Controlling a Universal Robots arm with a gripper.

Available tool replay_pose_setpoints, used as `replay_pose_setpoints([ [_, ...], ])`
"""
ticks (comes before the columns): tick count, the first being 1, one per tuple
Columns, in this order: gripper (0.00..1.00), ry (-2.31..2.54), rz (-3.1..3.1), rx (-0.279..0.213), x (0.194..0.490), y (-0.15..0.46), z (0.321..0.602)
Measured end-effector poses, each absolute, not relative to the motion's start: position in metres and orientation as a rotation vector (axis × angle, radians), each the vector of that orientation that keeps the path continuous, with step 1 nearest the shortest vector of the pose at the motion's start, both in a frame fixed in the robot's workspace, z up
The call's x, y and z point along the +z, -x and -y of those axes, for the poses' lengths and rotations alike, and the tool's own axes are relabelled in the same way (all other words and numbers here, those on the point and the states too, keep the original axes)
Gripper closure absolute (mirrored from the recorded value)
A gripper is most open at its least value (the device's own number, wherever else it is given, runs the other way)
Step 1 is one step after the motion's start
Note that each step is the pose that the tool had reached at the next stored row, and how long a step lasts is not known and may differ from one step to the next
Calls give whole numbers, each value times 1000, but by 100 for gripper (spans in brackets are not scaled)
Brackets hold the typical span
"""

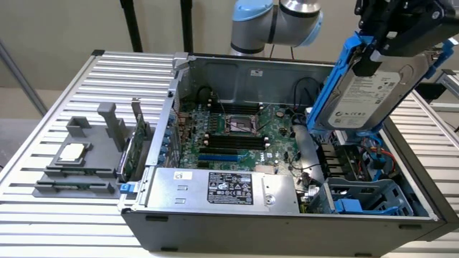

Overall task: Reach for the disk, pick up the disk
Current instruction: 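Pick up the disk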

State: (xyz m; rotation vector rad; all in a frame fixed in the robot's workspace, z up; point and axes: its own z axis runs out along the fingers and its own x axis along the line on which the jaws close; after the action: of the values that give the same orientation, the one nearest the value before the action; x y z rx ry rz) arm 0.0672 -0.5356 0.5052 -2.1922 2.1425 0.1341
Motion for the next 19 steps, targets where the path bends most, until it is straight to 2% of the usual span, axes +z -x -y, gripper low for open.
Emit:
replay_pose_setpoints([
  [12, 67, 2192, -2142, 134, 505, -111, 561],
  [19, 67, 2192, -2143, 134, 505, -114, 587],
])
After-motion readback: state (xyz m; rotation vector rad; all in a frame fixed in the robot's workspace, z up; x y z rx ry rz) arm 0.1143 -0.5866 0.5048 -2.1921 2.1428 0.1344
